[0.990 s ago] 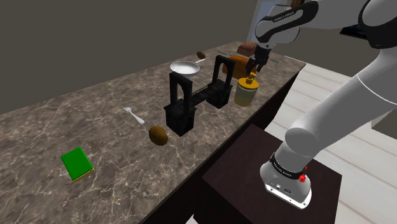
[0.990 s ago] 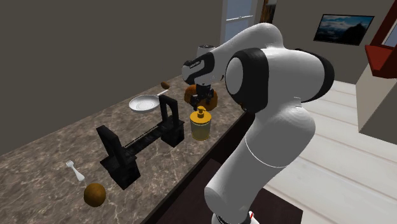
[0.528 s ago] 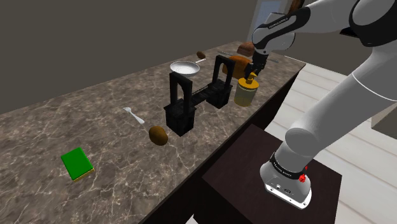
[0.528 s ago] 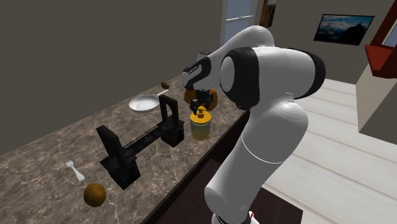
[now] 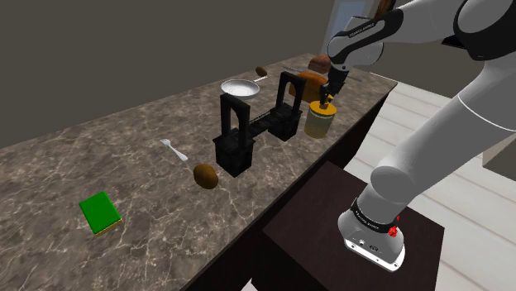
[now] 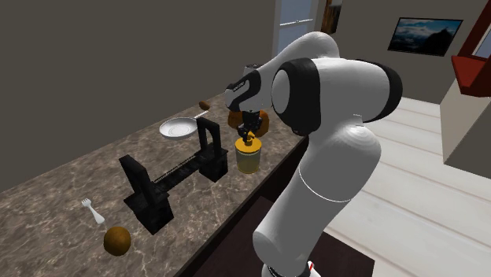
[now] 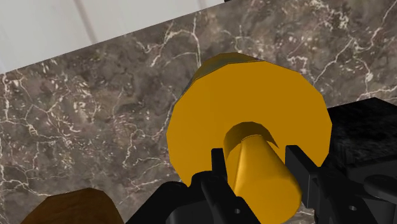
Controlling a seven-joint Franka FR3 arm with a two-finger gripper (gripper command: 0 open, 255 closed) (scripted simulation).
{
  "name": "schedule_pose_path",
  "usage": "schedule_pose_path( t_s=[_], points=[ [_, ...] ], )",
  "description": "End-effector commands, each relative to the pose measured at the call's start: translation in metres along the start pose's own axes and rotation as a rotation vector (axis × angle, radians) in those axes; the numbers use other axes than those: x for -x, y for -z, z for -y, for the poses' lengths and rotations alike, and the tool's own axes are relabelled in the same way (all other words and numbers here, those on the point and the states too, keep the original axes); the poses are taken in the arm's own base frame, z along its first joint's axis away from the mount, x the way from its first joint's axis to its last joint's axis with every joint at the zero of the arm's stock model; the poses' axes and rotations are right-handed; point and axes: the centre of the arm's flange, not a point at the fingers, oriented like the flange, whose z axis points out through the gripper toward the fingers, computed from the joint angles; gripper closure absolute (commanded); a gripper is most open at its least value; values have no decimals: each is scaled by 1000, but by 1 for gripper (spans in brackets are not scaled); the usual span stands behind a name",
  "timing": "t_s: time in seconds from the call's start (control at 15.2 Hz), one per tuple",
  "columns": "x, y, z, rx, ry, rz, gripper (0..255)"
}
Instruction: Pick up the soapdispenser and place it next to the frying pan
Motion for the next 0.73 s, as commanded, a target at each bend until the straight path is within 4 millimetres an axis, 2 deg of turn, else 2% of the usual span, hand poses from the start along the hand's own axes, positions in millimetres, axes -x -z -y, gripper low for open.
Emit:
schedule_pose_path(
  t_s=[0.0,0.4,0.66],
  points=[
    [0,0,0,0,0,0,255],
    [0,0,0,0,0,0,255],
    [-2,21,0,0,0,0,255]
  ],
)
